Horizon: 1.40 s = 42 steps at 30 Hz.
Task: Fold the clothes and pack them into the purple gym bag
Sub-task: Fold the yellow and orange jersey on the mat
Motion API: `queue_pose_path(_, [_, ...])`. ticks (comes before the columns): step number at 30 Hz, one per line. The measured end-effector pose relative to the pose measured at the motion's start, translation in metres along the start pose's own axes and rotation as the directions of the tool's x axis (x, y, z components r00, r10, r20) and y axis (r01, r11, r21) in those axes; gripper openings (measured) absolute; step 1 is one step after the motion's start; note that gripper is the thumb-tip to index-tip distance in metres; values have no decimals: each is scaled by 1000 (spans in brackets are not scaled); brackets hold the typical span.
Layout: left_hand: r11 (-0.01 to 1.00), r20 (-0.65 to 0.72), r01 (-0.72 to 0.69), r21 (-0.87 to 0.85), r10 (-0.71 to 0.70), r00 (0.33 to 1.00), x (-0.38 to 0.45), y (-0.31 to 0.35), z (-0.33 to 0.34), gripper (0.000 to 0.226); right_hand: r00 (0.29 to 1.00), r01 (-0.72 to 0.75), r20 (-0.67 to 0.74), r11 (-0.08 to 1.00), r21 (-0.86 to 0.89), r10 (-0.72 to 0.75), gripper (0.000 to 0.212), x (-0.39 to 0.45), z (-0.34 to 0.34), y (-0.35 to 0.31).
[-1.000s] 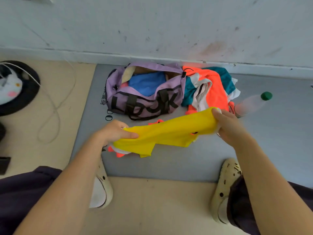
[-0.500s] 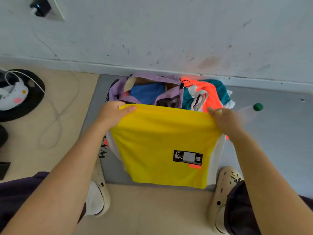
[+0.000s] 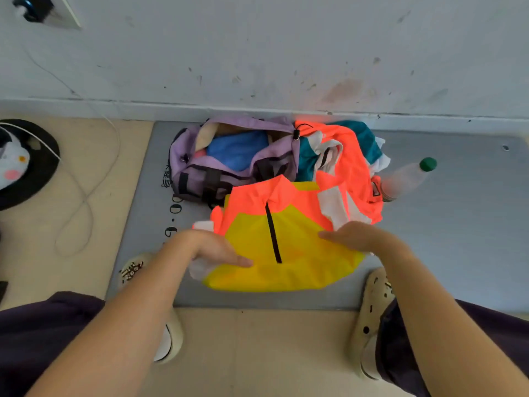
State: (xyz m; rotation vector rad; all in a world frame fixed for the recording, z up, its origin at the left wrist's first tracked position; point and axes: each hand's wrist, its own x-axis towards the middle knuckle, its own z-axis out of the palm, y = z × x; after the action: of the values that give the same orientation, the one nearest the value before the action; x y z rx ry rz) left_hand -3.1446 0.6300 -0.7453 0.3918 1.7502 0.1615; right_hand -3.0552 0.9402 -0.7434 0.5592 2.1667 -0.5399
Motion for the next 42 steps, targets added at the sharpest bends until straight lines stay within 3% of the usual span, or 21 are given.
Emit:
queue_pose_path(1, [997, 137, 68, -28, -64, 989, 14, -3, 14, 74, 994, 4, 108, 999, -49, 2, 57, 11, 17, 5])
queue_pose_path(2, [990, 182, 119, -74, -104, 978, 28, -8, 23, 71, 982, -18, 189, 999, -42, 25, 53, 21, 31, 9])
queue_pose_path(3, [983, 130, 136, -127, -120, 984, 41, -14, 30, 64, 972, -57, 227, 998, -12, 58, 51, 30, 43, 12])
queue_pose_path(5, [972, -187, 116, -207, -155, 970, 64, -24, 37, 45, 984, -75, 162, 997, -13, 77, 48, 45, 59, 13])
queue_pose_path(7, [966, -480, 99, -237, -205, 853, 81, -33, 43, 35, 1000, -12, -2, 997, -78, 12, 41, 59, 72, 9])
queue_pose_path(9, [952, -596, 90, -291, -254, 762, 94, -38, 49, 42, 990, 57, -128, 998, 1, -57, 29, 70, 85, 3])
queue_pose_path(11, [941, -637, 98, -324, -293, 713, 107, -44, 55, 57, 964, 165, -222, 984, 61, -148, 30, 79, 96, -3])
queue_pose_path(13, [919, -662, 136, -370, -363, 655, 120, -50, 58, 72, 940, 230, -269, 972, 40, -212, 43, 89, 105, -8])
queue_pose_path(16, [875, -671, 154, -460, -456, 584, 135, -61, 60, 77, 918, 219, -335, 976, -17, -212, 54, 102, 114, -14])
queue_pose_path(19, [755, -574, 28, -656, -523, 630, 146, -71, 57, 60, 905, 153, -380, 980, -129, -191, 58, 115, 121, -18])
queue_pose_path(22, [754, -589, -52, -655, -466, 661, 152, -79, 48, 40, 910, 95, -378, 972, -214, -172, 52, 129, 124, -19])
queue_pose_path(24, [757, -635, -50, -651, -507, 583, 151, -87, 44, 43, 916, 93, -364, 973, -212, -167, 41, 137, 124, -16])
queue_pose_path(27, [756, -697, 21, -654, -613, 373, 146, -100, 46, 29, 906, 132, -384, 981, -139, -176, 31, 144, 123, -5])
queue_pose_path(29, [822, -787, 9, -570, -549, 280, 142, -95, 48, 29, 893, 150, -405, 978, -144, -196, 32, 145, 123, -3])
queue_pose_path(30, [885, -851, -36, -465, -435, 293, 142, -89, 49, 30, 887, 156, -411, 974, -165, -212, 32, 146, 123, -3])
queue_pose_path(31, [938, -893, -87, -337, -288, 347, 143, -81, 49, 30, 882, 160, -413, 968, -191, -228, 31, 146, 123, -3])
queue_pose_path(33, [988, -873, -105, -111, -47, 486, 147, -63, 53, 36, 883, 167, -399, 960, -226, -248, 31, 145, 120, -4])
queue_pose_path(34, [997, -845, -62, -51, -11, 535, 150, -56, 56, 41, 889, 165, -388, 960, -225, -244, 31, 143, 118, -3])
queue_pose_path(38, [965, -753, 255, -65, -215, 622, 153, -50, 57, 55, 918, 130, -350, 975, -180, -187, 33, 135, 111, 4])
queue_pose_path(40, [965, -682, 259, -50, -223, 697, 150, -56, 54, 42, 927, 124, -331, 977, -172, -176, 34, 132, 110, 9])
queue_pose_path(42, [990, -637, 141, -30, -127, 760, 144, -61, 49, 37, 935, 124, -317, 984, -130, -160, 37, 130, 112, 11])
